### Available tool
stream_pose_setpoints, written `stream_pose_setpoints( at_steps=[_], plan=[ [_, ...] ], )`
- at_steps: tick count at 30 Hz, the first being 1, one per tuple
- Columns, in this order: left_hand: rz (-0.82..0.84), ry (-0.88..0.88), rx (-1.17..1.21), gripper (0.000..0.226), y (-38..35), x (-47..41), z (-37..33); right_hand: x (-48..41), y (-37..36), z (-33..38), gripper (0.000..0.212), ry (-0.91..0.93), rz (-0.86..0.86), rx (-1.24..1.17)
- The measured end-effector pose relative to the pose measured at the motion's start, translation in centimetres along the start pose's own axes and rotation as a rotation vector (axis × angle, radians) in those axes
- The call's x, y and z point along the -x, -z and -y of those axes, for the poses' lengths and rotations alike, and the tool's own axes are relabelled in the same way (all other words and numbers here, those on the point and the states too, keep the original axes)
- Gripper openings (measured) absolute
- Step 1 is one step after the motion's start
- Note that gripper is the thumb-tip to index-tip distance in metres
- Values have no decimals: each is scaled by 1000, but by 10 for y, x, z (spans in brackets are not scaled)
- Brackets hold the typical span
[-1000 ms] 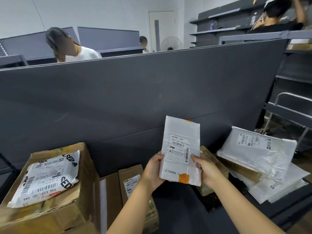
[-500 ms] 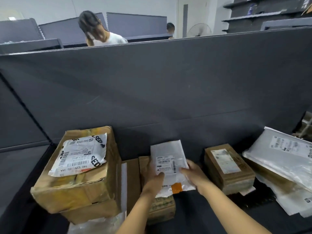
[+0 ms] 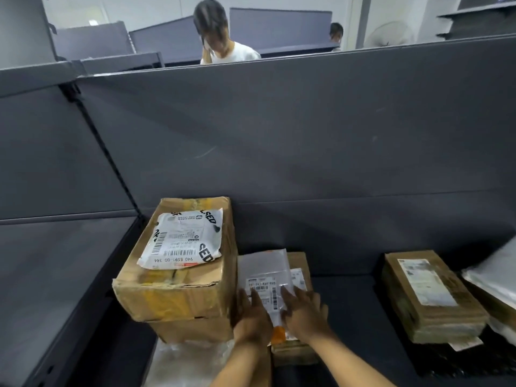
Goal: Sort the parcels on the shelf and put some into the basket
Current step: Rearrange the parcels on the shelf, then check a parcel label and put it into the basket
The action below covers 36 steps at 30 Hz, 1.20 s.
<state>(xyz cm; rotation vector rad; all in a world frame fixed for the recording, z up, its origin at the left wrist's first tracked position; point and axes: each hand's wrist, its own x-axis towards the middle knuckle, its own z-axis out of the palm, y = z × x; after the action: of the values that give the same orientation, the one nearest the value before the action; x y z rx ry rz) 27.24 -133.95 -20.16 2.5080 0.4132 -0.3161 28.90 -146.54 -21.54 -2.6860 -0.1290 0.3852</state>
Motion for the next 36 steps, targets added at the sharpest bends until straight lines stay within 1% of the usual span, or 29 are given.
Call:
stream_pose_setpoints(
  at_steps=[2,4,5,8,10,12,14,17,21,23,27,32,36],
  plan=[
    [19,-13,-30,51,1,-5,-2,-2,1,-1,57,3,-3,40],
    [20,20,-120,57,4,-11,-7,-4,6,-4,58,3,21,42],
    [0,-6,-184,60,4,-14,-12,-4,8,-6,59,4,18,43],
    [-41,-97,-210,65,4,-18,-32,-4,23,-21,68,5,-75,73],
    [-23,-153,-190,67,1,-23,-52,-1,37,-35,73,-39,-138,89],
    [2,-219,-148,68,-3,-26,-75,4,54,-54,77,-123,-193,91],
    [-12,-321,-140,69,-10,-25,-99,12,71,-76,86,-227,-227,62],
    [-30,-446,-222,78,-24,-17,-137,28,92,-111,105,-401,-252,-22],
    [92,-539,-248,86,-50,-7,-179,54,113,-151,124,-590,-320,-136],
    [138,-593,-271,87,-63,-3,-196,68,121,-170,130,-678,-343,-138],
    [193,-672,-291,86,-87,5,-220,92,127,-200,134,-825,-339,-158],
    [242,-676,-288,88,-103,4,-230,94,123,-213,136,-872,-330,-145],
    [249,-646,-299,87,-101,-8,-224,74,116,-211,133,-808,-274,-55]
  ],
)
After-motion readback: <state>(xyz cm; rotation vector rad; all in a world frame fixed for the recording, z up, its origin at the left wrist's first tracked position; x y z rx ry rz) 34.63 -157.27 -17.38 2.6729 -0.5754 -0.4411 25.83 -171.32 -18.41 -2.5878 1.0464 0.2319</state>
